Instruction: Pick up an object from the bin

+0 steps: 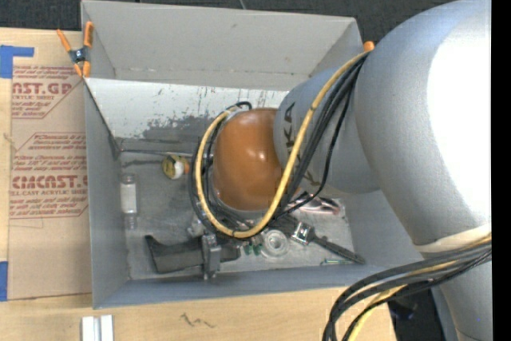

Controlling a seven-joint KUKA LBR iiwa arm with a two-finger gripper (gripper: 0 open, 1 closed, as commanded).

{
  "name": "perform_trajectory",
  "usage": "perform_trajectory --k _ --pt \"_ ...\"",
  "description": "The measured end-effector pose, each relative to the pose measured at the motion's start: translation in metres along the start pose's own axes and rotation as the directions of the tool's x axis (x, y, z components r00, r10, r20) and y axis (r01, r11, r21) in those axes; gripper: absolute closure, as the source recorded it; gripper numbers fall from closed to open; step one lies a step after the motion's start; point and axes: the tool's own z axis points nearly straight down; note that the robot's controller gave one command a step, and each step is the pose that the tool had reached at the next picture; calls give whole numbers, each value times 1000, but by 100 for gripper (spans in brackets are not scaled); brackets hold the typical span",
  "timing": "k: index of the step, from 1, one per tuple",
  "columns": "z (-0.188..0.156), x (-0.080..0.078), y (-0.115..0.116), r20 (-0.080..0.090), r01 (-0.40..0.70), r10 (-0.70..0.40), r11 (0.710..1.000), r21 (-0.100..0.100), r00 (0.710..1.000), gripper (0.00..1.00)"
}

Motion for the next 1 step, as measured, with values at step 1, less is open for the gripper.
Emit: perform_trajectory --k 1 --pt "-12 2 0 -10 0 0 1000 1 1000 100"
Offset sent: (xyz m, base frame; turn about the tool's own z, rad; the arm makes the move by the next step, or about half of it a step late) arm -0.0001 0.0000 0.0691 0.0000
